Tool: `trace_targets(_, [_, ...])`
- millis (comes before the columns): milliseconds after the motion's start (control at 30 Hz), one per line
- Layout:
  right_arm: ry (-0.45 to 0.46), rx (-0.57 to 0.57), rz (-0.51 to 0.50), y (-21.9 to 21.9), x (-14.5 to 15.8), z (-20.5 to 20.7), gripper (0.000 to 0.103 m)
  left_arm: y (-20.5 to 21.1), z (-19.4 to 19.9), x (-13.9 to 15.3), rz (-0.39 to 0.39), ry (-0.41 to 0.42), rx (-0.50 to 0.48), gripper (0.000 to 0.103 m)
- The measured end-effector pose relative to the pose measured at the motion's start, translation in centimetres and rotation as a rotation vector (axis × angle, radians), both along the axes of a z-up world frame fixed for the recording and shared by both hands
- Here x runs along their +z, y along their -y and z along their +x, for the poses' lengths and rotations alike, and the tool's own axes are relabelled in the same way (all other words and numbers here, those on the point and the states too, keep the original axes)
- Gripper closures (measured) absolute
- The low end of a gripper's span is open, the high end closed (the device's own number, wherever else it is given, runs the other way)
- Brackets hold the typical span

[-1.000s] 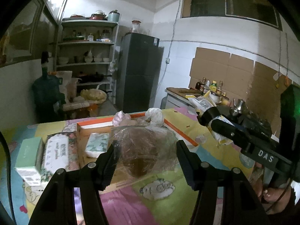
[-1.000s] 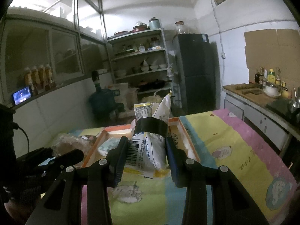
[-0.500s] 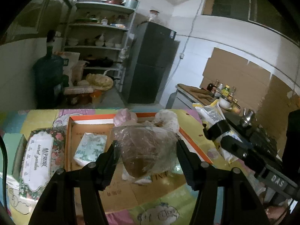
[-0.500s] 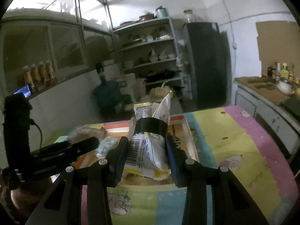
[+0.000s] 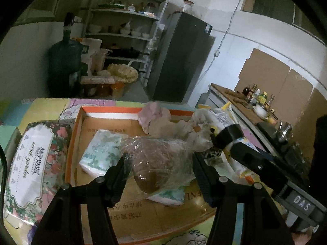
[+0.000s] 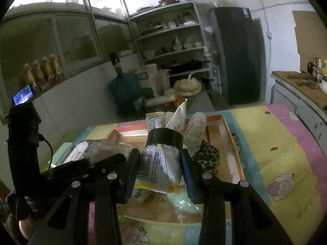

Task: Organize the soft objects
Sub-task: 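Lower the clear bag and white packet into the box lid and open both grippers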

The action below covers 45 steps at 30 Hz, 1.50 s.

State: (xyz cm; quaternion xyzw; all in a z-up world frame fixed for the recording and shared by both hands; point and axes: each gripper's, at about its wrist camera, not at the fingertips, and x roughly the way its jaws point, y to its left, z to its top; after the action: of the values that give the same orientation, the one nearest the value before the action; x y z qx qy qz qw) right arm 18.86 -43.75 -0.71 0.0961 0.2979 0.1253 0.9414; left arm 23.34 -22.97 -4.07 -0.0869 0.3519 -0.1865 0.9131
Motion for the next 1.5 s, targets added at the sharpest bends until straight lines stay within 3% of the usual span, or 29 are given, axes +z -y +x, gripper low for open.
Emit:
trace_targets(433, [-0.103, 0.000, 0.017, 0.2, -2.9, 3.0, 0.061, 0.3, 1.4, -2.6, 0.036, -0.094, 0.019, 0.042])
trace_targets(700, [-0.114, 0.000, 0.037, 0.4, -3.3, 3.1, 0.059, 0.4, 1.7, -2.8, 0.036, -0.126, 0.026, 0.040])
trace_targets(1000, [-0.102, -0.005, 0.046, 0.6, -3.3, 3.0, 0.059, 0.4, 1.2, -3.0, 0.042, -0.107, 0.028, 0.025])
trace_targets(1367, [-0.053, -0.006, 0.084, 1.1, -1.8, 1.6, 0.055, 0.9, 0.4, -1.7, 0.041, -0.057, 0.009, 0.020])
trace_targets(1500, [-0.037, -0.011, 0.101, 1.5, -1.2, 0.8, 0.047, 0.7, -0.1, -1.1, 0.030, -0.032, 0.005, 0.015])
